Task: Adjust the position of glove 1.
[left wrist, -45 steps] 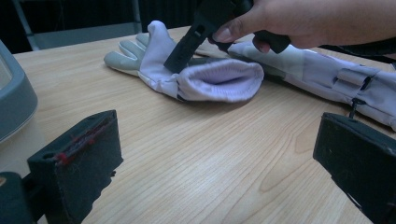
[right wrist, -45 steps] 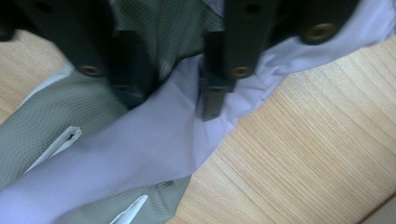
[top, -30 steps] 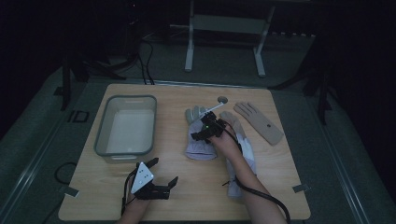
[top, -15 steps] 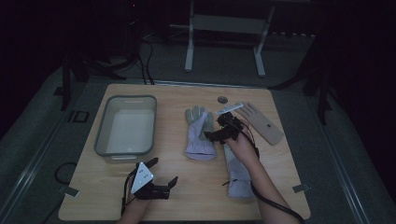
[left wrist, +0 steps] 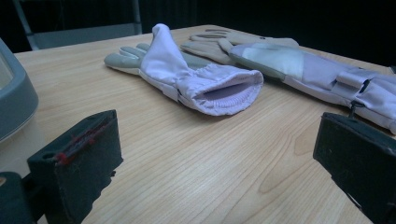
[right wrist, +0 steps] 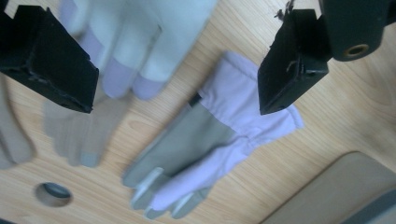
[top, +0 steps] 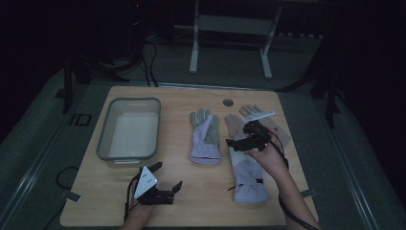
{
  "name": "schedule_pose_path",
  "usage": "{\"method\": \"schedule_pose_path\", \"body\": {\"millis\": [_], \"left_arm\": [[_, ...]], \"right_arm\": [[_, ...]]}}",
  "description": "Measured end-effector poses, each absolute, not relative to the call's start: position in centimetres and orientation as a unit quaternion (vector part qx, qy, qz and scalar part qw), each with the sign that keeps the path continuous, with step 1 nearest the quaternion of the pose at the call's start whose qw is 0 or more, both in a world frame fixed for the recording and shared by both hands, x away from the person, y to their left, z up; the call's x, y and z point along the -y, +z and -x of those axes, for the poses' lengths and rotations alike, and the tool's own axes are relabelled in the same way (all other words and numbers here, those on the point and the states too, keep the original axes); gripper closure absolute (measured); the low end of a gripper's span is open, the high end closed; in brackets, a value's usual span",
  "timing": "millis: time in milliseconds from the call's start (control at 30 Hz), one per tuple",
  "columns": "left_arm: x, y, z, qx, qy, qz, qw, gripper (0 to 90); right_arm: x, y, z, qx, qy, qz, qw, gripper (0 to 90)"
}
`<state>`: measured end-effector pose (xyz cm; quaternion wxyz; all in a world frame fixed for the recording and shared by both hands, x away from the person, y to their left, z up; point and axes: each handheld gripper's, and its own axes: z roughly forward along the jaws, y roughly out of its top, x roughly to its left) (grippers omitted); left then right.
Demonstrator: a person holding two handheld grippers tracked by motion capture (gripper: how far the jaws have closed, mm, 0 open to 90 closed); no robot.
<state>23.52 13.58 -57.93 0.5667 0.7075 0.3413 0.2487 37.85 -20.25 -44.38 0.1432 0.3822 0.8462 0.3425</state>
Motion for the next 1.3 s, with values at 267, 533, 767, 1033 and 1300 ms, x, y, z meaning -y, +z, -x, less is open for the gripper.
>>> {"method": "schedule_pose_path", "body": {"millis": [267,533,767,1033,1300], "left_arm": [[-13.6,-57.9,-23.5,-0.34,0.25,-0.708,0.567,1.1],[-13.5,-57.9,-23.5,-0.339,0.25,-0.71,0.564,1.1],[-13.5,-57.9,-23.5,-0.338,0.25,-0.71,0.565,1.1],[-13.5,-57.9,-23.5,-0.338,0.251,-0.71,0.564,1.1],[-13.5,-57.9,-23.5,-0.337,0.251,-0.711,0.564,1.1]], "right_arm": [[23.1,-43.9,-35.7,-0.839,0.364,-0.374,0.153,18.6],[25.4,-44.6,-33.4,-0.845,0.336,-0.384,0.159,32.7],[25.7,-47.4,-31.5,-0.862,0.322,-0.352,0.173,38.8],[25.6,-50.8,-31.6,-0.876,0.3,-0.345,0.157,41.1],[25.8,-53.5,-32.2,-0.873,0.285,-0.369,0.146,36.4]]}}
